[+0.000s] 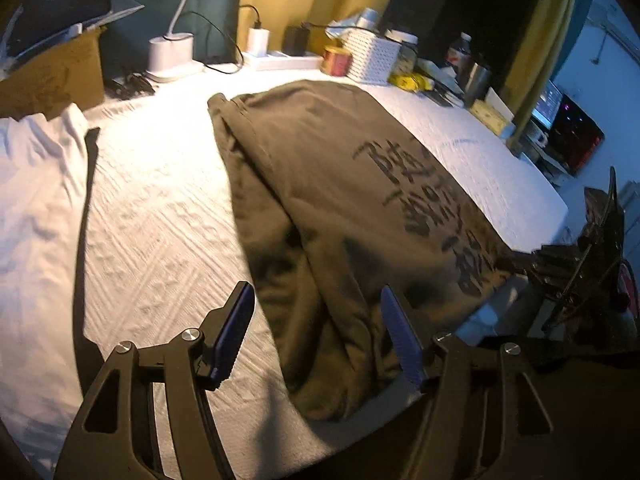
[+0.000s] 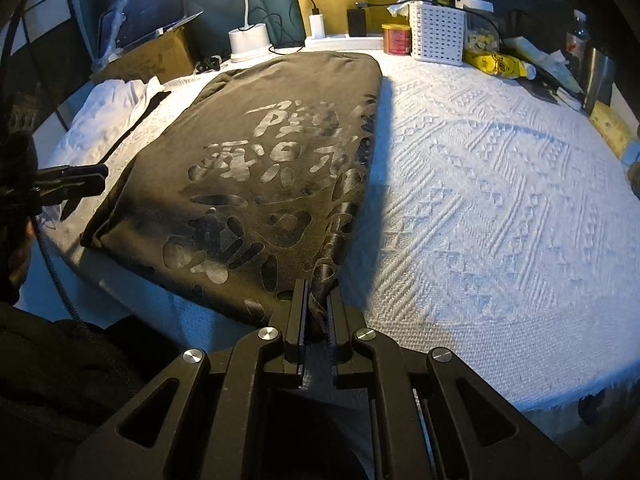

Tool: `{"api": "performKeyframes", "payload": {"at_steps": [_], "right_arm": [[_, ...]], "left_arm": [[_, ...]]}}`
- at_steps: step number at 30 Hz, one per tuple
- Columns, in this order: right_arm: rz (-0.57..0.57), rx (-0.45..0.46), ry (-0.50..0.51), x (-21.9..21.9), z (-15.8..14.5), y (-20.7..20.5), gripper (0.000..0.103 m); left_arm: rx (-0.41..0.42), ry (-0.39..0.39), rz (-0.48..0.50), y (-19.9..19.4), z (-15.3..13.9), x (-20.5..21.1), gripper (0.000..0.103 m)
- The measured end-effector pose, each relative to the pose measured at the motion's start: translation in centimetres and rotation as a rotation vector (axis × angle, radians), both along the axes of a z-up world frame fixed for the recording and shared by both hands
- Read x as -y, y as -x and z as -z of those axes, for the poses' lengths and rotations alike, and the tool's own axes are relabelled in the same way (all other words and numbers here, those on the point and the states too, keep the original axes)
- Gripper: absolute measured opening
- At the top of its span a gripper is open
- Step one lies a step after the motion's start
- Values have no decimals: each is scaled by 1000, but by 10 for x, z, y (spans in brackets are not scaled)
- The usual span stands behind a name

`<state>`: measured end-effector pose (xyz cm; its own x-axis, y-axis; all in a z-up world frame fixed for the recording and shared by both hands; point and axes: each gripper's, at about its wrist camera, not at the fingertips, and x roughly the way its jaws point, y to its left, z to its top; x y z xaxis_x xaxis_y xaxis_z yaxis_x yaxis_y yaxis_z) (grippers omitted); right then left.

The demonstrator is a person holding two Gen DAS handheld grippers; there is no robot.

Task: Fold small clothes
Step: 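Pull the shirt end straight and open both tools, then move both open tools to the hem end of the brown T-shirt and close them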

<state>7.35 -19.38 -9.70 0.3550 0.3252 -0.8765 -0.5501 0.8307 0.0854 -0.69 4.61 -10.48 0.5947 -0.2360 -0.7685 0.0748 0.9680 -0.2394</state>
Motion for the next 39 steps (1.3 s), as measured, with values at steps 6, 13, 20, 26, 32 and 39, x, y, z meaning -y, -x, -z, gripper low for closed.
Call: {"api": "performKeyframes", "payload": {"at_steps": [6, 13, 20, 26, 32, 39], "right_arm": [[16, 9, -15, 2, -8, -8, 68], [15, 33, -33, -3, -17, -27, 69], [26, 37, -56, -8, -18, -54, 69], [16, 46, -48, -14, -17, -75, 69], [11, 41, -53, -19, -14, -96, 69], [20, 41, -60, -24, -7, -127, 69]], "left_arm": [[20, -13, -34, -12, -4, 2, 75], [31, -3, -65, -30, -11, 1, 77], [37, -10, -63, -50, -15, 3, 77], [25, -14, -75, -67, -12, 0, 77], [10, -24, -86, -85, -8, -5, 77], [-10, -53, -102, -110, -2, -13, 77]]}}
